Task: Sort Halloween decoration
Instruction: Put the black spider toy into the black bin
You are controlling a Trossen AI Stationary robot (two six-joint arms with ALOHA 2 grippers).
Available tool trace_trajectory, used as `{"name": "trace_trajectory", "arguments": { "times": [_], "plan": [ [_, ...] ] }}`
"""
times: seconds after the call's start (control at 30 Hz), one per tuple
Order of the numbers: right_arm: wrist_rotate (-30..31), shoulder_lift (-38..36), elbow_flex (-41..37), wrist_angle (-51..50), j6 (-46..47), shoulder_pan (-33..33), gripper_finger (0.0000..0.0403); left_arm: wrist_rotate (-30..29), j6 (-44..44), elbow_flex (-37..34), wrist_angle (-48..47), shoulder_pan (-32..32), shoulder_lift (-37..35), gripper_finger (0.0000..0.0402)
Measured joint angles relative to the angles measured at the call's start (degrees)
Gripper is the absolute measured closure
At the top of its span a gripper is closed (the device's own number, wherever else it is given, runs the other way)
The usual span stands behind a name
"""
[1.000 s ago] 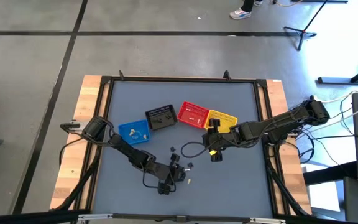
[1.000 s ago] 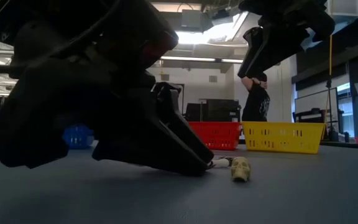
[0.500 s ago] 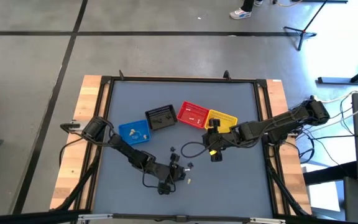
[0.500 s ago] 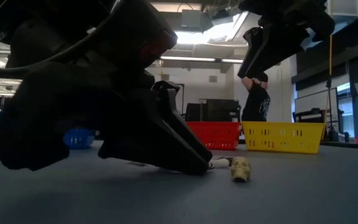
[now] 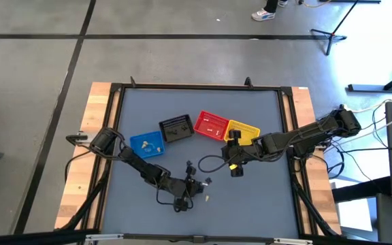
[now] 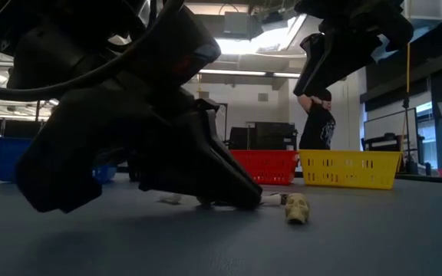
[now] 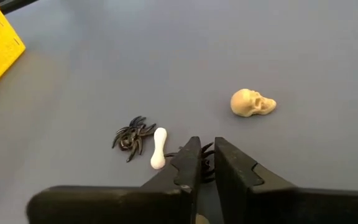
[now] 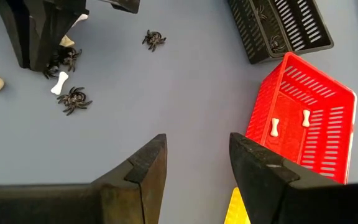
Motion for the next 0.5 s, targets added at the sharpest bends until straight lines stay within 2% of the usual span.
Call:
{"name": "trace_trajectory", "arguments": {
  "times": [0.17, 0.4, 0.5],
  "plan": [
    [0.0, 0.0, 0.0, 0.0, 0.0, 0.0, 0.0231, -0.9, -1.3, 0.0, 0.6, 0.0, 0.0, 0.0398],
    [0.0, 0.0, 0.0, 0.0, 0.0, 0.0, 0.0231, -1.6, -3.2, 0.0, 0.9, 0.0, -0.2, 0.0401],
    [0.0, 0.0, 0.0, 0.0, 0.0, 0.0, 0.0231, -3.7, -3.5, -0.1, 1.0, 0.0, -0.7, 0.0401]
  ]
}}
